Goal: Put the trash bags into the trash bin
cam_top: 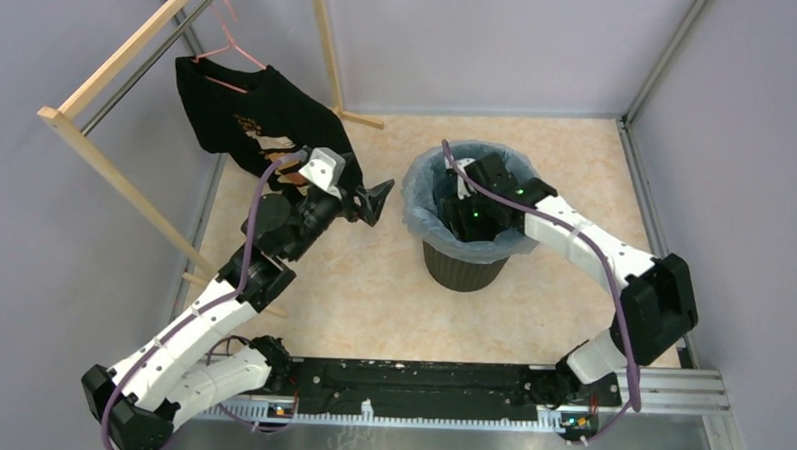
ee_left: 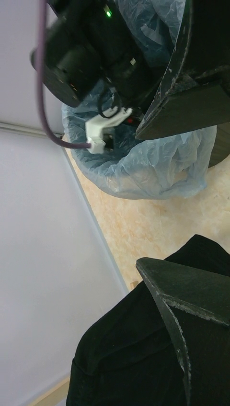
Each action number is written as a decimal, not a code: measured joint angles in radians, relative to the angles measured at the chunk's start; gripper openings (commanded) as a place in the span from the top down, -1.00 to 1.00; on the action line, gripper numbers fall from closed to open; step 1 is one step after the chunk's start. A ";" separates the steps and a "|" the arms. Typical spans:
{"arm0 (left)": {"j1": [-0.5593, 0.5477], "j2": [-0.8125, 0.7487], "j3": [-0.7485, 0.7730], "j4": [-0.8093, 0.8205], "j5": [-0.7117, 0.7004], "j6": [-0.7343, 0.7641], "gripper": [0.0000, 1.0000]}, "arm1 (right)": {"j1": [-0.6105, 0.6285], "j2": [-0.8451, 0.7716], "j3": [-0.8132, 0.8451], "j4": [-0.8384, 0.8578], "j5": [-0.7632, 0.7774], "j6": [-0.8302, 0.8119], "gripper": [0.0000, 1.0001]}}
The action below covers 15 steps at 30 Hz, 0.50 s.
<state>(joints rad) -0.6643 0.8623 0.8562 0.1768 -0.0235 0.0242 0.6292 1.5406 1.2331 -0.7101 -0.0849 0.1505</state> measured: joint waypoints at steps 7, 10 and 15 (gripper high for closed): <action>0.000 0.010 0.000 -0.002 0.000 -0.005 -0.97 | 0.000 -0.093 0.071 -0.074 0.005 0.008 -0.31; 0.000 0.018 0.000 -0.009 -0.016 -0.042 -0.97 | 0.001 -0.138 0.097 -0.101 0.003 0.017 -0.47; -0.001 0.026 0.000 -0.101 -0.033 -0.184 -0.97 | 0.002 -0.309 0.130 -0.121 -0.003 0.029 -0.77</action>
<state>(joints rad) -0.6651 0.8883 0.8558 0.0757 -0.0563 -0.1600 0.6312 1.2320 1.3632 -0.8307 -0.0875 0.1799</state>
